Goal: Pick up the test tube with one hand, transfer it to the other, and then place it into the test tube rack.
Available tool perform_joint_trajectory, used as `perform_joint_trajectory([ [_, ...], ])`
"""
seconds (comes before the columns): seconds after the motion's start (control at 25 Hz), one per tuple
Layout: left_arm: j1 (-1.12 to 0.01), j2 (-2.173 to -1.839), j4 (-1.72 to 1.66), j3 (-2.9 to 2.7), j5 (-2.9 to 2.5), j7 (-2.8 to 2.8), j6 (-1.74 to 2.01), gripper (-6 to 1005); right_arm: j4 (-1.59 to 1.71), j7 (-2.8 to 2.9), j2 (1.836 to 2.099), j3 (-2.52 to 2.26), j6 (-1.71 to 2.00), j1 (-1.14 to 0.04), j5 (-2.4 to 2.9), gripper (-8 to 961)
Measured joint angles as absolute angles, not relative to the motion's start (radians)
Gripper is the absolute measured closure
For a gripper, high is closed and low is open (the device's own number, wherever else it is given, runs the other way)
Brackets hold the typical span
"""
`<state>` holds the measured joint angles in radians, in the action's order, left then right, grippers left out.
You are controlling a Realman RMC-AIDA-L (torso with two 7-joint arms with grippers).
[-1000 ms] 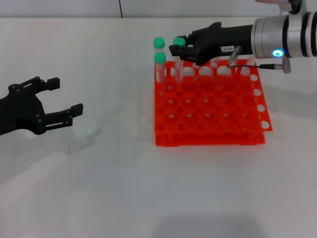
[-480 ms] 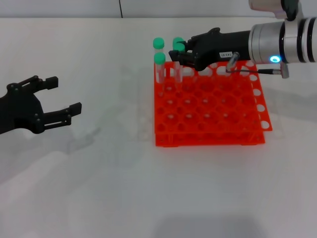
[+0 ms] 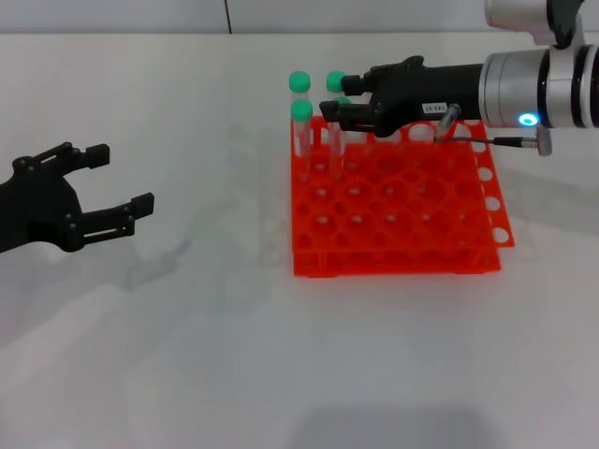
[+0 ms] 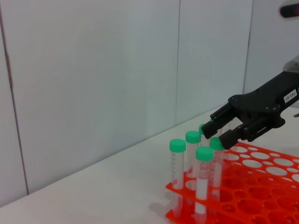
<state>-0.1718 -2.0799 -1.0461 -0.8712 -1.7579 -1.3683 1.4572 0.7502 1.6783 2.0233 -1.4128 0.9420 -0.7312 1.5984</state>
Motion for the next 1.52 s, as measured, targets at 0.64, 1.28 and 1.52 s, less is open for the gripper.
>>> perform_joint_trajectory([
  [0.64,-0.162,-2.081,-1.035,-0.861,-1.744,-1.354,1.457,119,0.995,1.656,2.002,-1.274,1.195,-0.541,1.604,373],
  [1.28,-0.215,-2.005,-0.877,-0.816,-1.742,-1.297,1.609,113,0.753,1.433,1.962,-1.118,1.398,-0.466,1.605,310],
  [1.52,-0.225,-1.969,-0.827,-0.814,-1.743,-1.286,1.662,114,0.751,1.436,1.967,-1.121,1.4,-0.456,1.628,231],
])
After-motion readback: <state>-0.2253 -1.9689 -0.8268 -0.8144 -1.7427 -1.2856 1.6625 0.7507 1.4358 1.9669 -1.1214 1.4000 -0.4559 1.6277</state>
